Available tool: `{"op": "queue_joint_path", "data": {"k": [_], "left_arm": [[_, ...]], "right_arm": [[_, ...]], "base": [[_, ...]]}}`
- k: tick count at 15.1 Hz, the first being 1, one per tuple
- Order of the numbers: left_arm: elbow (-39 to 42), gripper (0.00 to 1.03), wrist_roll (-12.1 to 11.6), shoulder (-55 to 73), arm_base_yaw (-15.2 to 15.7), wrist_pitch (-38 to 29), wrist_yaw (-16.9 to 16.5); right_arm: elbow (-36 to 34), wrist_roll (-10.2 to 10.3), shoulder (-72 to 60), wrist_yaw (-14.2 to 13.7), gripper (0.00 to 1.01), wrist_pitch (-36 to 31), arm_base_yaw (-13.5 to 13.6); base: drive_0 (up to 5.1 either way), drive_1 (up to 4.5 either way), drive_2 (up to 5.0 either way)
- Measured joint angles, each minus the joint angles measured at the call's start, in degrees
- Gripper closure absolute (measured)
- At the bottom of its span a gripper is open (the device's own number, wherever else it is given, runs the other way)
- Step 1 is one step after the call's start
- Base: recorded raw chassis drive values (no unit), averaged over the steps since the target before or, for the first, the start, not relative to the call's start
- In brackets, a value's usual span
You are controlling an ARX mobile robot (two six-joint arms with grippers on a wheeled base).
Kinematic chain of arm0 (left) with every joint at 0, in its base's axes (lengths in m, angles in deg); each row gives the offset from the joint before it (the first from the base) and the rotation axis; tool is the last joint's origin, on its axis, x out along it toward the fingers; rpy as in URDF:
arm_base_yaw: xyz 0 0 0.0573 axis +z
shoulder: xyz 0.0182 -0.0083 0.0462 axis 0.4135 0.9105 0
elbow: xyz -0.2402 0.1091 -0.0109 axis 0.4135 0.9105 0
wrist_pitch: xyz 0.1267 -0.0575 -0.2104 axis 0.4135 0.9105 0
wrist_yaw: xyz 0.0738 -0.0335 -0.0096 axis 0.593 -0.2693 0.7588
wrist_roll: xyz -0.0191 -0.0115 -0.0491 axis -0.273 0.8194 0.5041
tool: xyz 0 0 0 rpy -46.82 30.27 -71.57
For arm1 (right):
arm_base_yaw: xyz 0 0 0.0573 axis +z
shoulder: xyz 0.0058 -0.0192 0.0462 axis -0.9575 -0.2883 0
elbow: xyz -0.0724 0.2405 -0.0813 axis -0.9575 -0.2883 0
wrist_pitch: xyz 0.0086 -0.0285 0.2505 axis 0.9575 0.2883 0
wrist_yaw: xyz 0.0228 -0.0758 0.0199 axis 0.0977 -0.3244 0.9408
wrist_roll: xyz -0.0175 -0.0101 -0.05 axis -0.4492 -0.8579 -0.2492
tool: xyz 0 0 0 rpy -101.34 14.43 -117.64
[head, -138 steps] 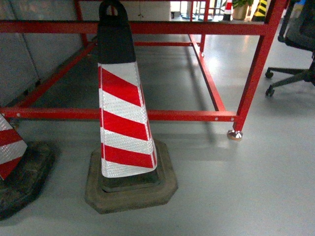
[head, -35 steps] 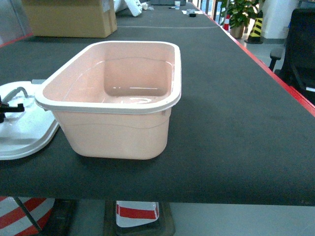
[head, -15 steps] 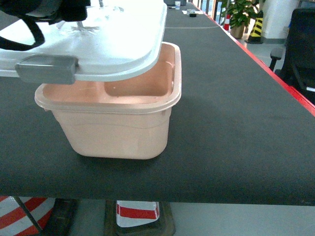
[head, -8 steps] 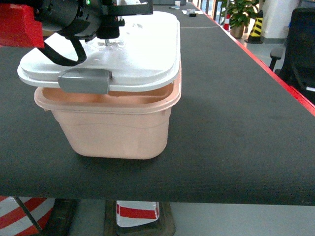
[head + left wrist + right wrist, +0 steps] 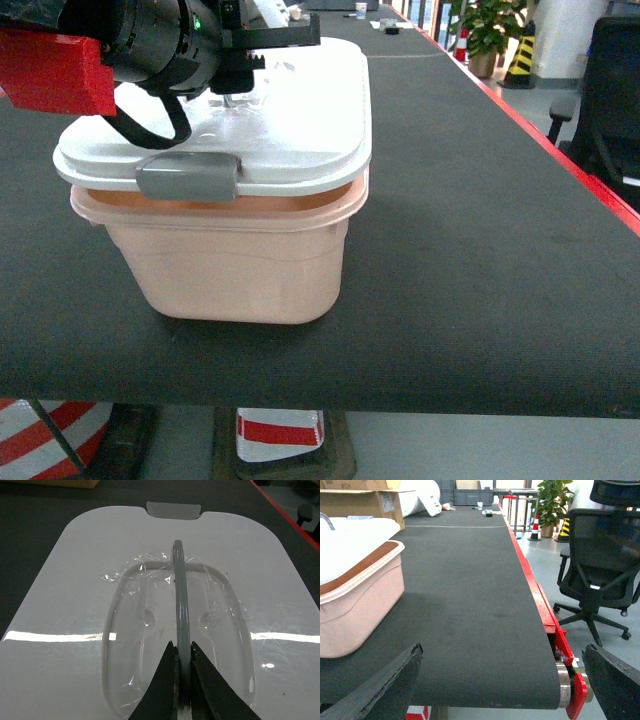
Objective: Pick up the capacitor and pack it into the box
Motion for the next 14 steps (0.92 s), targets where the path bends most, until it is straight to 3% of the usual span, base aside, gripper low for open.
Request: {"op": "queue_joint_path", "data": {"k": [4,5,7,12,14], "left_arm": [[1.2,1.01,0.1,0.0,0.0,-0.1,-0.7],[1.7,0.92,0.2,0.0,0.0,-0.2,-0.8],[1.9,0.64,0.2,0.0,0.0,-1.1,-1.0],[2.3,0.03,0.3,-3.0,1.2,-6.9,-0.9],[2.0,0.05,0.3,-6.5,2.3,-9.5,-1.6]], "right_arm": [[0.0,0.0,0.0,0.0,0.03,0.0,0.0],[0.0,0.0,0.0,0.0,0.03,0.0,0.0],[0.0,0.0,0.0,0.0,0.03,0.0,0.0],[0.0,0.0,0.0,0.0,0.03,0.0,0.0],[0.0,0.0,0.0,0.0,0.03,0.0,0.0]], "base": [[0.0,0.0,0.0],[0.0,0.0,0.0],[0.0,0.0,0.0],[0.0,0.0,0.0],[0.0,0.0,0.0]]}}
